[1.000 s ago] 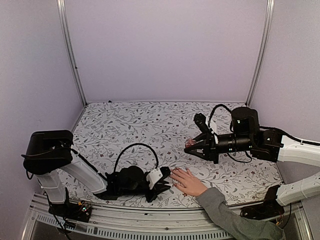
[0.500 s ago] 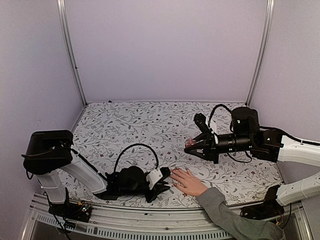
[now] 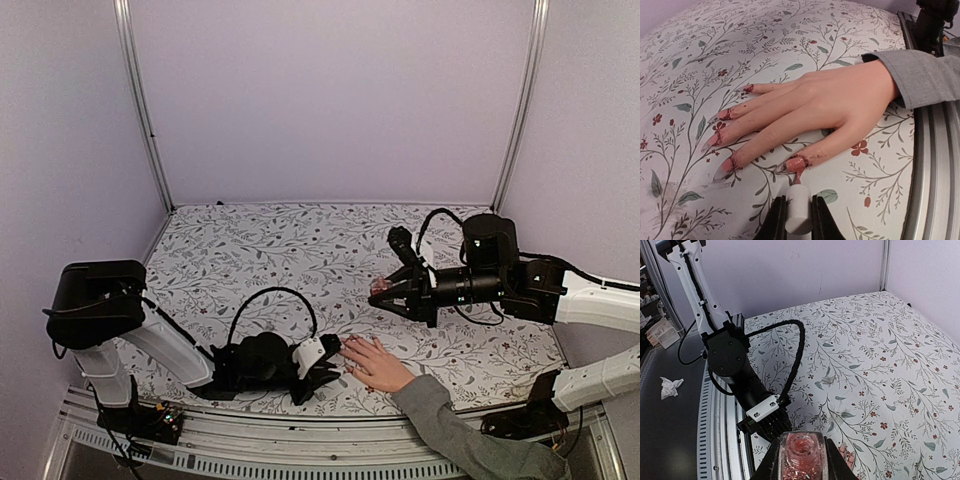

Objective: Paint the nails
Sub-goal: Paint the nail polish on the nail.

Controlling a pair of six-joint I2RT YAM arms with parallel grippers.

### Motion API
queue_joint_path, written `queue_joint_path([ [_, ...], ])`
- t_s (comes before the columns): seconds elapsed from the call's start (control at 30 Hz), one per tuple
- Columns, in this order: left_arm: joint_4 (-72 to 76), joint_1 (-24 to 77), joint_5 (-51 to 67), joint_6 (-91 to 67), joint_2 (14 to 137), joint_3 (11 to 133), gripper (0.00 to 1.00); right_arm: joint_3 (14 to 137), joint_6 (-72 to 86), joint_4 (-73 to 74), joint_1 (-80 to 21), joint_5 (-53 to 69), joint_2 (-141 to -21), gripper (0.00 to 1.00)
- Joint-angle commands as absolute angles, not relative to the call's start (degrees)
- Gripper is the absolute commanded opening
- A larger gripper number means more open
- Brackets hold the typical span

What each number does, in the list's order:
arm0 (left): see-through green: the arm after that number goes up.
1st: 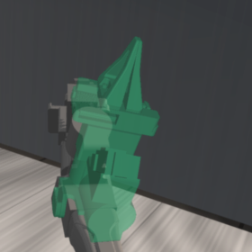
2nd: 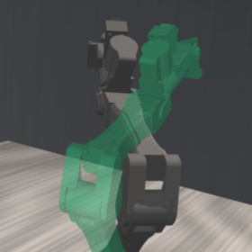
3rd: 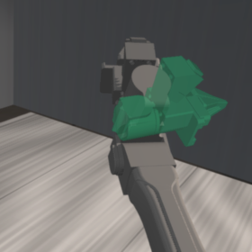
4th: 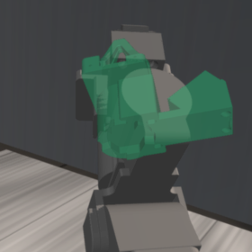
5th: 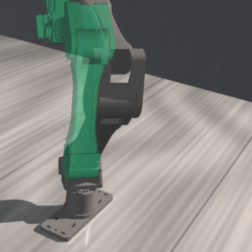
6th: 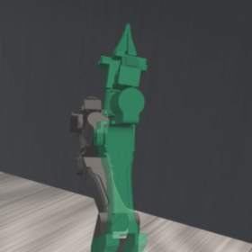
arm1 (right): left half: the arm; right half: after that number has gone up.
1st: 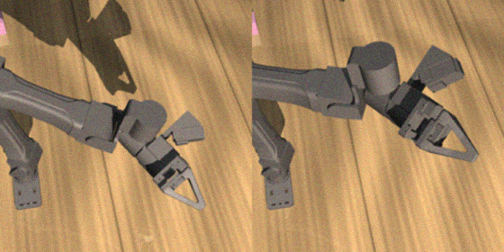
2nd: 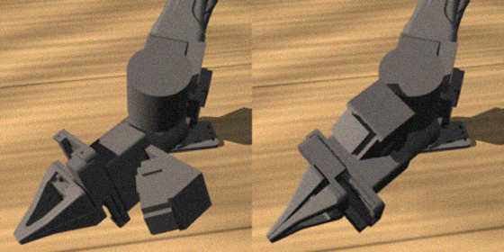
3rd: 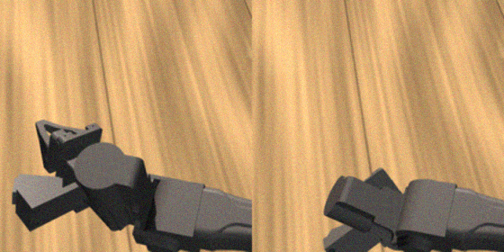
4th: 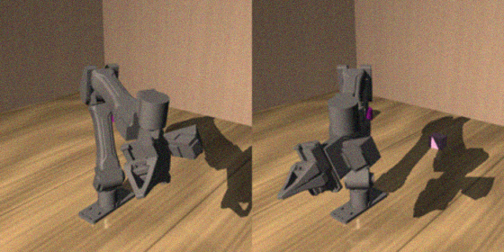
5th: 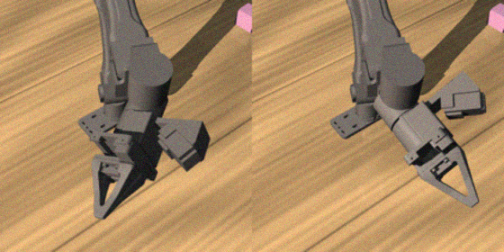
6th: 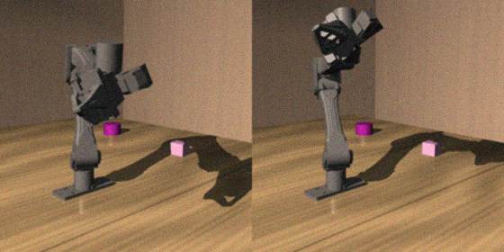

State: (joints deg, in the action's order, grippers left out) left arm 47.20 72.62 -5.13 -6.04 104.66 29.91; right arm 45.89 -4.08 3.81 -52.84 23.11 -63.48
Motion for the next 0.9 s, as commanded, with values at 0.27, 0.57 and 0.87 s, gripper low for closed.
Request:
queue_joint_path([
  [0.27, 46.3, 72.4, -5.9, -6.5, 103.6, 29.9, 0.0, 46.1, -4.1, 2.8, -52.6, 22.9, -62.5, 0.0],
  [0.57, 46.1, 72.2, -6.4, -6.8, 103.6, 30.0, 0.0, 46.1, -4.1, 2.8, -52.6, 22.9, -62.6, 0.0],
  [0.87, 46.1, 72.1, -6.9, -6.9, 103.6, 30.0, 0.0, 46.0, -4.1, 2.7, -52.6, 22.8, -62.5, 0.0],
])
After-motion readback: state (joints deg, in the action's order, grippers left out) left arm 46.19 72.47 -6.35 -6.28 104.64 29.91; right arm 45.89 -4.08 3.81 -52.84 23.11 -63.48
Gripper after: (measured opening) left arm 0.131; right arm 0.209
